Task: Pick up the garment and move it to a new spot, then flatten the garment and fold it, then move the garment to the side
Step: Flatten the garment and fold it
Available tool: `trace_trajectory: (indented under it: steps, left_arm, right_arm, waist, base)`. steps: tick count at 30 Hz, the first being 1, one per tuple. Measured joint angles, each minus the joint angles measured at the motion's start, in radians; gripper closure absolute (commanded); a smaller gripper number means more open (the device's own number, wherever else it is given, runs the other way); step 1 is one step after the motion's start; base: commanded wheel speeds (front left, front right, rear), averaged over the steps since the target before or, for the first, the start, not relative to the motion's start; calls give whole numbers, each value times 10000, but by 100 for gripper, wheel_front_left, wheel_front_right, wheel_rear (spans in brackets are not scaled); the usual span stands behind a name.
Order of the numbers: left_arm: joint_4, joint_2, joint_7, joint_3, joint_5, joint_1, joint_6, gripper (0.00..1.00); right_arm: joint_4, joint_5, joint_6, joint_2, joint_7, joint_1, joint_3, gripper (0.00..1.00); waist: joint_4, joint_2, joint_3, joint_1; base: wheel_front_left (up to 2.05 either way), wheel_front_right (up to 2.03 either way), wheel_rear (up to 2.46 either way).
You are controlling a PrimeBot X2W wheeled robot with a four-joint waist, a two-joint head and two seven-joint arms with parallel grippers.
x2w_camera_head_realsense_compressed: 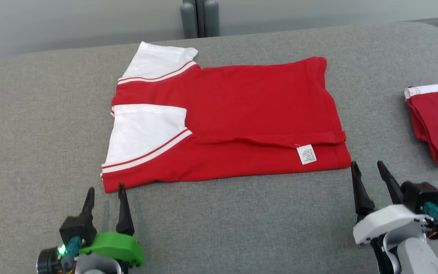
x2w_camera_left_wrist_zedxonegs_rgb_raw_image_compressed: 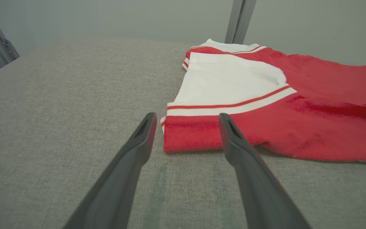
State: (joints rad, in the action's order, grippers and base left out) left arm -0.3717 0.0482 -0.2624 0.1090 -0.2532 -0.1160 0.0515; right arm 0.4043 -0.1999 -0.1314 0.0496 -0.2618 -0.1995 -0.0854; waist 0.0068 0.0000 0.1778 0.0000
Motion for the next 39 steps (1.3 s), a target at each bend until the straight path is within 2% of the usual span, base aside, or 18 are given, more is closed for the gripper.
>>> trace_trajectory:
  steps: [10,16,20,31,39]
  left_arm:
    - [387,2,0,33,-23,1754,12,0]
    - [479,2,0,50,56,1997,13,0]
    - [458,2,0,6,-370,1754,-2,0]
    - [-642,-2,0,-247,-146,-372,-115,0]
    - [-1256,0,-2,-472,44,-1217,-222,0]
  right_arm:
    - [132,-205,0,-2,0,1608,232,0]
    - [153,-238,0,0,0,1815,336,0]
    - [81,-190,0,-4,0,1635,316,0]
    - [157,-123,0,-2,0,-240,178,0]
    - [445,-33,0,-2,0,-1152,161,0]
  waist:
    - [43,0,-1190,0]
    - [51,0,-1479,0]
    - [41,0,-1265,0]
    - [53,0,90,0]
    - [19,0,1087,0]
  base:
    - [0,0,0]
    - [0,0,0]
    - [0,0,0]
    - [0,0,0]
    - [0,0,0]
